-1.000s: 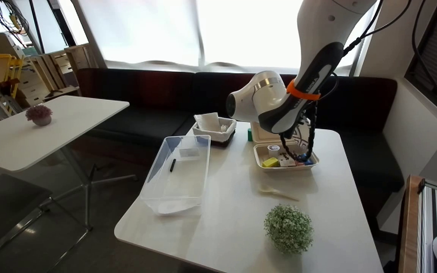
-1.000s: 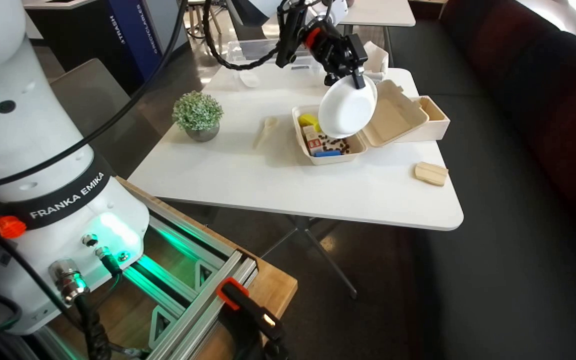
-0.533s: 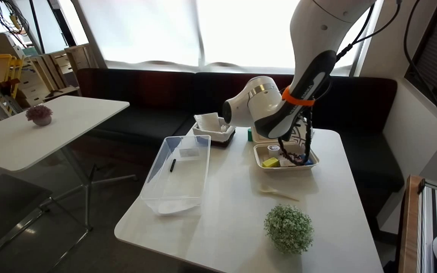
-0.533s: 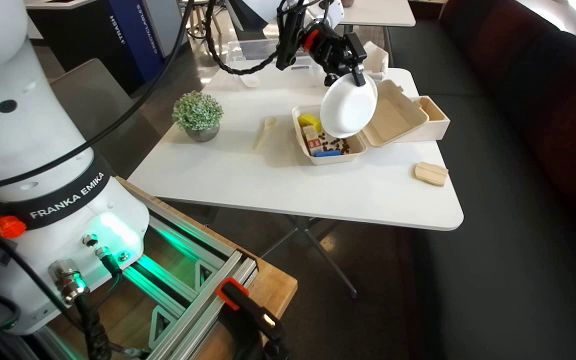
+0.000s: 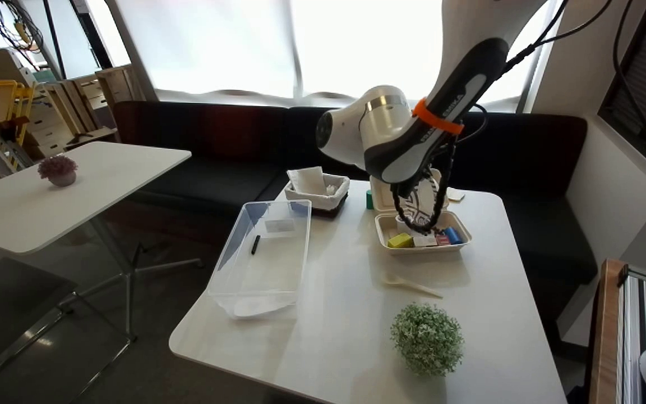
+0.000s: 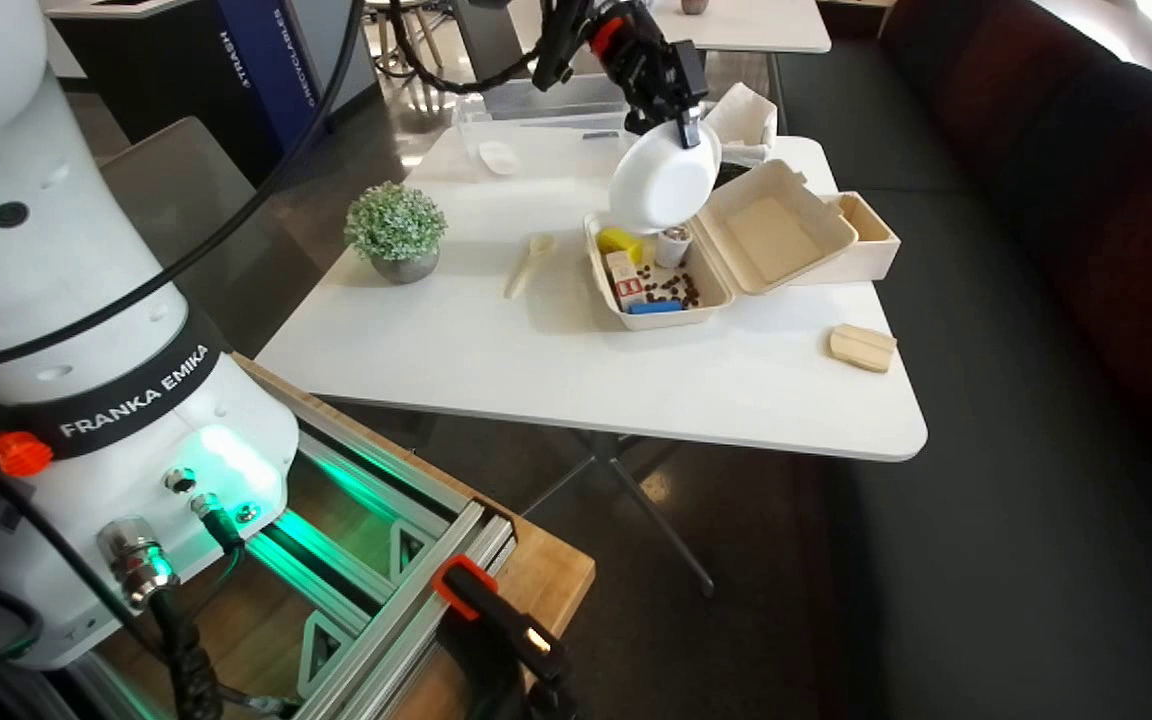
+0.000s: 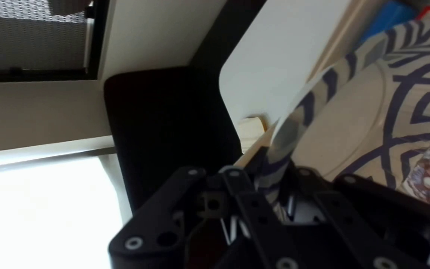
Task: Pour the beans in the bowl into the take-away food container
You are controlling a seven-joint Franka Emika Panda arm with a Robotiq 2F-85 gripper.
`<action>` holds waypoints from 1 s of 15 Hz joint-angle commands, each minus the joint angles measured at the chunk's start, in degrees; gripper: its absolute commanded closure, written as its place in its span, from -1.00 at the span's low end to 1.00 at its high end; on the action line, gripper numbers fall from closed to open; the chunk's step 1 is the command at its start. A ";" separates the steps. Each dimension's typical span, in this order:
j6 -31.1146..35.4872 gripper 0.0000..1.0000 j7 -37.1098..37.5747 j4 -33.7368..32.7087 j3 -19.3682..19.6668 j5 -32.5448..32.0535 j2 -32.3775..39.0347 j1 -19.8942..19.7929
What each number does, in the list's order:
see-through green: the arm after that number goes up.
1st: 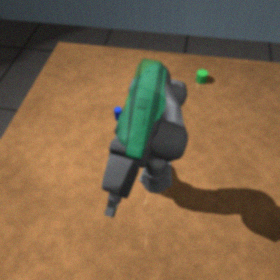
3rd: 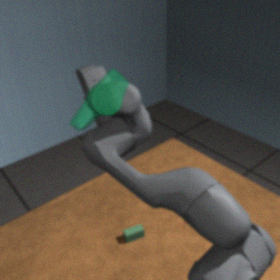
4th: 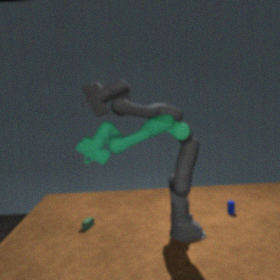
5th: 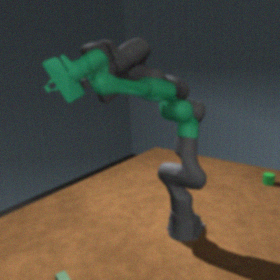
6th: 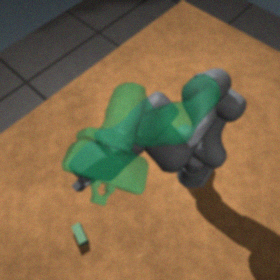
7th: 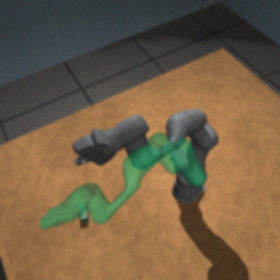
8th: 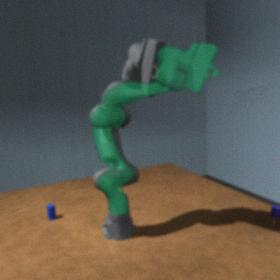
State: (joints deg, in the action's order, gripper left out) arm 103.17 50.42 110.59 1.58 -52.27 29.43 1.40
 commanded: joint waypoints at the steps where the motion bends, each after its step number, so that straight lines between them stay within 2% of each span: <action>1: 7.38 0.97 -2.46 6.77 -0.69 4.45 -11.21 -1.55; 5: 16.95 0.97 -6.69 10.49 0.68 10.16 -18.55 -3.90; 9: 30.25 0.97 -13.96 14.25 3.40 18.45 -20.61 -7.30; 12: 40.94 0.97 -21.75 16.86 5.14 27.15 -19.76 -9.34; 15: 50.41 0.97 -33.37 19.20 5.04 40.19 -17.70 -11.27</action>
State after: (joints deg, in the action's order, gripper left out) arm 146.07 26.88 126.96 7.00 -23.07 10.61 -8.33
